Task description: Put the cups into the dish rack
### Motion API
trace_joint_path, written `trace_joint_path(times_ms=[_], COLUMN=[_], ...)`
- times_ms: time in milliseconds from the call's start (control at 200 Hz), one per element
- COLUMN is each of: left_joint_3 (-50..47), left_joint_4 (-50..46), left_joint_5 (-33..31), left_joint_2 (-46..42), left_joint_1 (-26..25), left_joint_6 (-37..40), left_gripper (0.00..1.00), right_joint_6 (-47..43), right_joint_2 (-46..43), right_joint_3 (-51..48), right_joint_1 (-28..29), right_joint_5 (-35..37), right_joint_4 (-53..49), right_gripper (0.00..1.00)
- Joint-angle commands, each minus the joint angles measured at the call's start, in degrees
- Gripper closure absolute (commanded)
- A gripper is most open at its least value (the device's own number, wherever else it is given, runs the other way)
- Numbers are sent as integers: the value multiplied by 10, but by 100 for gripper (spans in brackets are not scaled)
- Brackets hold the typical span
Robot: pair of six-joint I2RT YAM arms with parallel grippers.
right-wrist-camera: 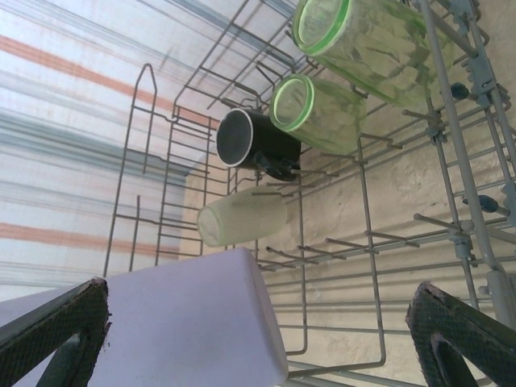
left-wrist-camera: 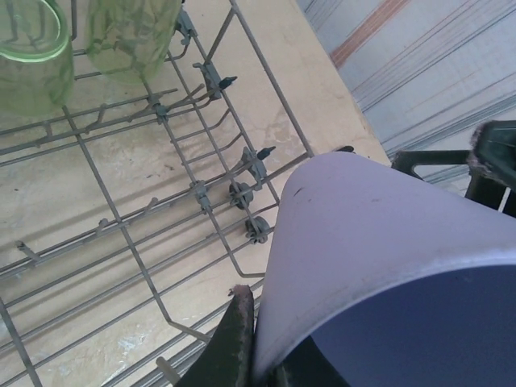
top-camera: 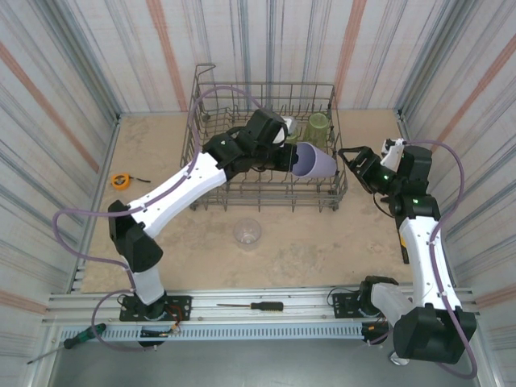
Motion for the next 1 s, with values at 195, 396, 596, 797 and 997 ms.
trace_joint_path(times_ms=[195, 396, 596, 797, 997], left_joint_3=[-26, -72, -83, -115, -115], left_joint_4=[15, 38, 42, 97, 128], left_joint_5=[65, 132, 179, 281, 371], left_joint_2=[-54, -76, -74, -64, -33], left_joint_1=[66, 129, 171, 227, 270], left_joint_6=[30, 30, 26, -18, -58], left_gripper=[100, 100, 100, 100, 100], right_joint_6=[63, 77, 89, 108, 126], right_joint_2=[5, 5, 32, 59, 87], right_joint_3=[-8, -5, -1, -1, -2], right_joint_1=[-2, 15, 53, 89, 113], right_joint_5=[-31, -21, 9, 13, -1], right_joint_4=[53, 67, 83, 128, 191], right_gripper=[1, 1, 1, 1, 1])
